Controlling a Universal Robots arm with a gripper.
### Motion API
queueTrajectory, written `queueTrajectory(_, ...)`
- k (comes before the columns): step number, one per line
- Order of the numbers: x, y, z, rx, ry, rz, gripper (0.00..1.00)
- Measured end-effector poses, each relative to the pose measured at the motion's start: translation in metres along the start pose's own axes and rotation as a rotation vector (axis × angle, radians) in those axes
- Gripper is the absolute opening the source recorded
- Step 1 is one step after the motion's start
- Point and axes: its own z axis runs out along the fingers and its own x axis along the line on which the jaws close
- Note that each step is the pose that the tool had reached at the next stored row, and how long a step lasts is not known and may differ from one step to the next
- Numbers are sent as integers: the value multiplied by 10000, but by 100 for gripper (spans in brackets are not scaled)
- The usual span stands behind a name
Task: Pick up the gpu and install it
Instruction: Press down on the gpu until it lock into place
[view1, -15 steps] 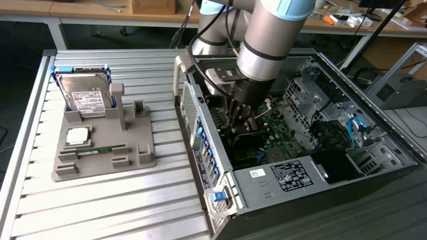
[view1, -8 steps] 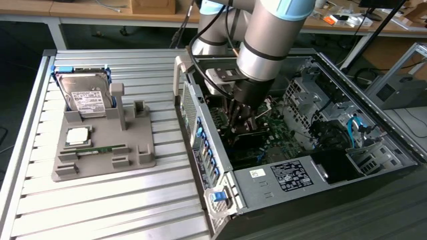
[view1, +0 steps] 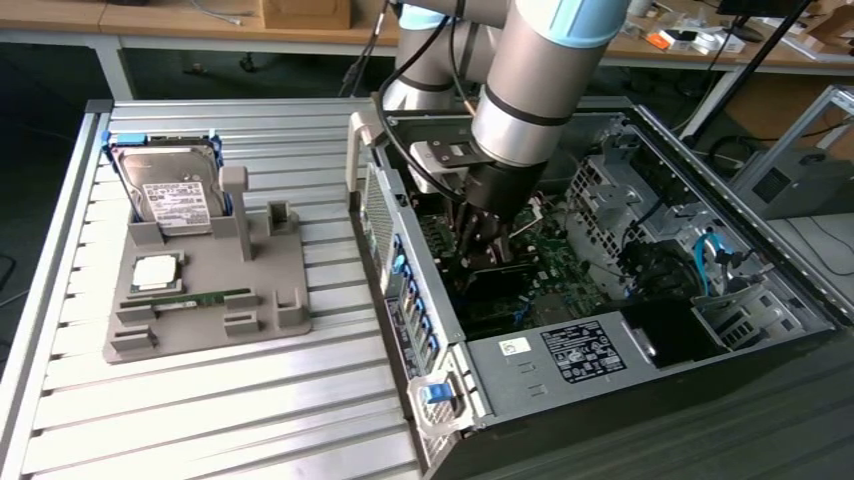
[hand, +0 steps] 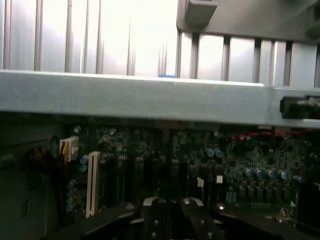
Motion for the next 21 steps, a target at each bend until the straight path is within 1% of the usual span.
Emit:
queueTrajectory(6, 4, 0, -2, -4, 7, 0, 11)
queueTrajectory(9, 5, 1, -10, -1, 0, 0, 11)
queueTrajectory(10, 4, 3, -71, 5, -9, 0, 11)
queueTrajectory(12, 7, 8, -171, -2, 4, 0, 11)
queueTrajectory(14, 9, -3, -208, -1, 4, -3, 11)
queueTrajectory(16, 11, -58, -215, -8, 1, 0, 11)
queueTrajectory(19, 21, -229, -224, -64, -33, -3, 11)
queueTrajectory(21, 27, -320, -227, -95, -63, -6, 11)
